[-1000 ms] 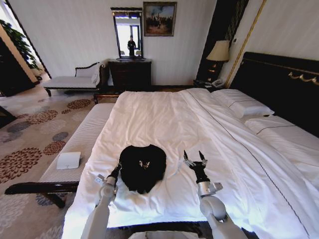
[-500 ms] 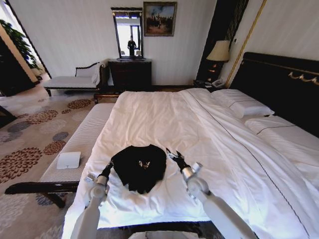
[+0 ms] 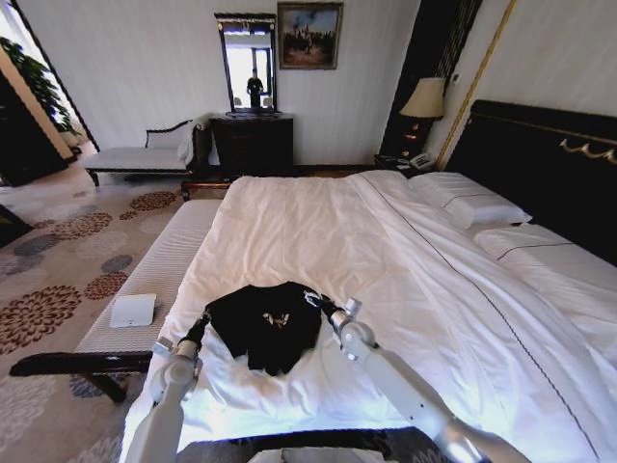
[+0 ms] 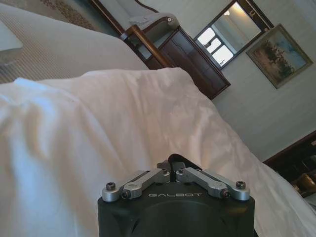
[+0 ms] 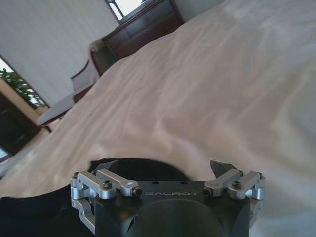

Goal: Fold the clothes on the bed.

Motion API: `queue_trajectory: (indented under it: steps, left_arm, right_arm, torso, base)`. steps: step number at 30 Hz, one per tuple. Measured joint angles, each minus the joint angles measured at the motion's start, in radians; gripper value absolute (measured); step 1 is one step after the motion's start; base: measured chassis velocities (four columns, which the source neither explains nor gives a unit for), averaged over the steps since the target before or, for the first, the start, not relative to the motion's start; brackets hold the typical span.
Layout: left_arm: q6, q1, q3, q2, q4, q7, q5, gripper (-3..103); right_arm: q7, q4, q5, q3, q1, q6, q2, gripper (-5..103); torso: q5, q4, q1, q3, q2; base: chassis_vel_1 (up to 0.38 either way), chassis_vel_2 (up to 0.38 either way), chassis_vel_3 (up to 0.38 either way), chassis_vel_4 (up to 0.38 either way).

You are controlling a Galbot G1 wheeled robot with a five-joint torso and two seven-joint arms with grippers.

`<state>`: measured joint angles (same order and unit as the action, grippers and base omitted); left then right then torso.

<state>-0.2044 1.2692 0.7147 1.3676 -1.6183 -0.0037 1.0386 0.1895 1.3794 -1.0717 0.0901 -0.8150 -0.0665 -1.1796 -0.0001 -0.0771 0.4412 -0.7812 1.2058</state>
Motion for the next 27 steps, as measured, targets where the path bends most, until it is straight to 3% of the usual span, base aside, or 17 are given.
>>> queue_trajectory:
  steps: [13, 16, 19, 24, 25, 27]
  left_arm:
    - [0.002, -0.004, -0.013, 0.013, 0.017, -0.001, -0.021, 0]
    - [0.003, -0.005, -0.014, 0.015, 0.02, -0.001, -0.023, 0]
    - [0.005, -0.004, -0.014, 0.015, 0.022, 0.0, -0.023, 0]
    - [0.006, -0.004, -0.013, 0.017, 0.023, 0.001, -0.023, 0]
    - [0.006, -0.005, -0.014, 0.018, 0.024, 0.001, -0.023, 0]
    - [0.006, -0.006, -0.015, 0.019, 0.025, 0.001, -0.023, 0]
  right_arm:
    - [-0.003, 0.008, -0.017, -0.047, -0.07, -0.009, -0.002, 103]
    - [-0.005, 0.005, -0.017, -0.047, -0.077, -0.008, -0.011, 100]
    - [-0.007, -0.001, -0.012, -0.042, -0.082, -0.006, -0.023, 85]
    - [-0.009, -0.008, -0.003, -0.037, -0.082, -0.001, -0.034, 82]
    - [-0.009, -0.01, -0.001, -0.036, -0.082, 0.0, -0.036, 66]
    - [-0.01, -0.013, 0.002, -0.036, -0.081, 0.002, -0.041, 61]
  torso:
    - [0.0001, -0.0001, 0.0, 0.0, 0.0]
    - [0.0001, 0.0, 0.0, 0.0, 0.0]
    - [0.0001, -0.0001, 0.0, 0.0, 0.0]
    - [0.0001, 0.0, 0.0, 0.0, 0.0]
    - [0.0001, 0.0, 0.0, 0.0, 0.0]
    - [0.0, 0.0, 0.0, 0.0, 0.0]
  base:
    - [0.0, 0.0, 0.0, 0.0]
    - [0.0, 0.0, 0.0, 0.0]
    - [0.0, 0.0, 0.0, 0.0]
    - [0.0, 0.0, 0.0, 0.0]
    - [0.0, 0.0, 0.0, 0.0]
    - [0.0, 0.0, 0.0, 0.0]
